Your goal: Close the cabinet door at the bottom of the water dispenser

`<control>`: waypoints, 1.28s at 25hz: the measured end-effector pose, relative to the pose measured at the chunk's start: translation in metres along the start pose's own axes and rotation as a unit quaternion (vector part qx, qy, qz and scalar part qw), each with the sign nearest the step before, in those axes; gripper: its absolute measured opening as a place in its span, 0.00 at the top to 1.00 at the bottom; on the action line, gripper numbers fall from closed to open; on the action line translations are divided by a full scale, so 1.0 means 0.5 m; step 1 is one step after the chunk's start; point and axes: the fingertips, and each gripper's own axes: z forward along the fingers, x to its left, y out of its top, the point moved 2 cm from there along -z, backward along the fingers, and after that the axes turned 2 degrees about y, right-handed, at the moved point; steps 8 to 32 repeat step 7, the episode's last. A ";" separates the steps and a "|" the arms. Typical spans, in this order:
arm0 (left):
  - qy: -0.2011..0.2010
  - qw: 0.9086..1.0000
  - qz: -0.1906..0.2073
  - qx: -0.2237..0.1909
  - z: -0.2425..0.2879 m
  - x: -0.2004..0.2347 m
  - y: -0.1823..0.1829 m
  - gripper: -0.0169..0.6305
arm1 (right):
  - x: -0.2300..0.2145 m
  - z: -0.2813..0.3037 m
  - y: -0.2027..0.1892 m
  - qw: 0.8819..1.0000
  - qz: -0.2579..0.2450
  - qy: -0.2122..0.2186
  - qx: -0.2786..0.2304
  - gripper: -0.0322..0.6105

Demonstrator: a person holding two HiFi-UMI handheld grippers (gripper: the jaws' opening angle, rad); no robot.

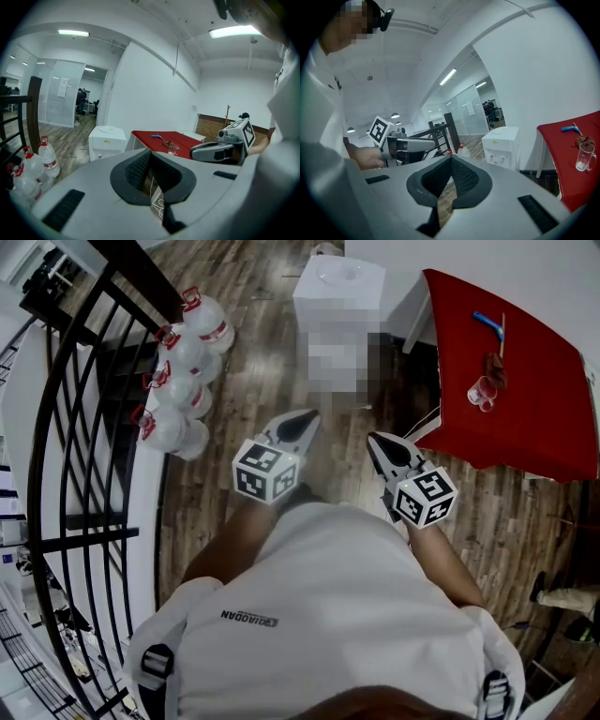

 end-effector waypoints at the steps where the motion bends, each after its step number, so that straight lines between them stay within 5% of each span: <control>1: 0.000 1.000 0.001 -0.001 -0.001 -0.002 0.001 0.98 | 0.001 -0.002 0.000 1.000 0.000 0.000 -0.001 0.92; 32: 0.001 1.000 0.008 -0.001 -0.003 -0.011 0.002 0.98 | 0.002 -0.012 -0.001 1.000 0.000 -0.001 -0.008 0.92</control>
